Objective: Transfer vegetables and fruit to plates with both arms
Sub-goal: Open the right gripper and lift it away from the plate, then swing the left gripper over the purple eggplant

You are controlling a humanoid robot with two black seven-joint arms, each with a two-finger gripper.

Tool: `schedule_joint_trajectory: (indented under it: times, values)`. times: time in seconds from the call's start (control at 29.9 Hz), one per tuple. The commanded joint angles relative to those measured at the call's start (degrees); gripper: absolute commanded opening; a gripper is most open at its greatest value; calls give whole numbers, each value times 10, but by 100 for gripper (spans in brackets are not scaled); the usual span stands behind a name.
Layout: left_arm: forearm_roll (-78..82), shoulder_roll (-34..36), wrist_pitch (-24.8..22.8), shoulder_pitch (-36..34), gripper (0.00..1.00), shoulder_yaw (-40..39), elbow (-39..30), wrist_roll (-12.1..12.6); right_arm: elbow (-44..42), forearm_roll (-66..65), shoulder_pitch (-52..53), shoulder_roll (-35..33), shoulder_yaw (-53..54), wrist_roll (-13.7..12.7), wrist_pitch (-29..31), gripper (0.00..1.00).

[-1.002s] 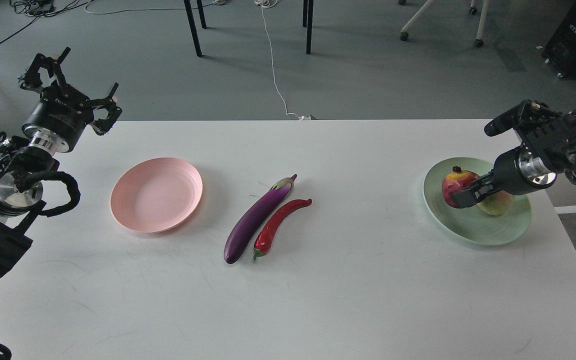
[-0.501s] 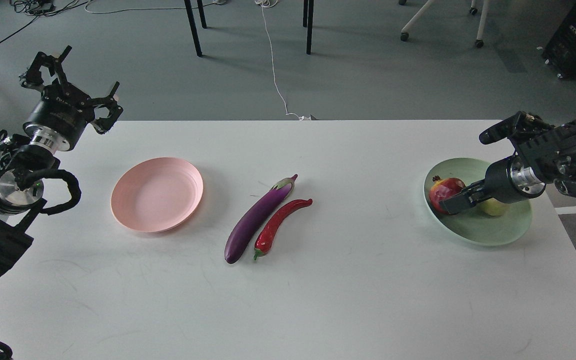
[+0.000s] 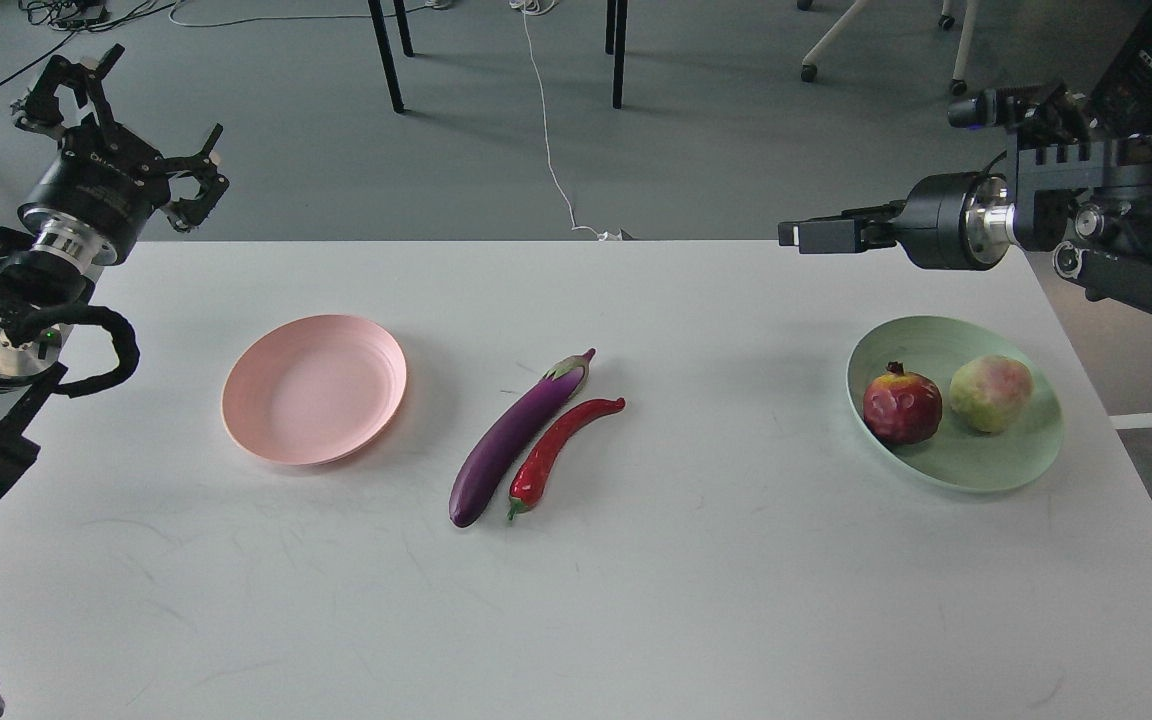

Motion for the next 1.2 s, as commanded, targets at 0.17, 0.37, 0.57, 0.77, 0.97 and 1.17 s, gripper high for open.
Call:
schedule_joint_trajectory:
  times: [0.17, 0.37, 0.57, 0.77, 0.97, 1.17]
  values:
    - [31, 7, -28, -55, 98, 98, -4, 4, -11, 5, -173, 1, 385, 0, -31, 97]
    - [214, 17, -28, -78, 98, 133, -28, 4, -9, 71, -255, 22, 491, 0, -37, 97]
    - [376, 31, -28, -78, 98, 135, -123, 4, -11, 259, -275, 19, 529, 0, -45, 99]
    - [636, 31, 14, -75, 98, 135, -228, 3, -5, 426, -327, -13, 546, 0, -19, 99]
    - [835, 6, 43, -70, 98, 161, -292, 6, 20, 529, -425, -17, 631, 0, 41, 99]
    - [1058, -28, 47, -75, 98, 265, -311, 31, 41, 530, -538, -15, 720, 0, 114, 99]
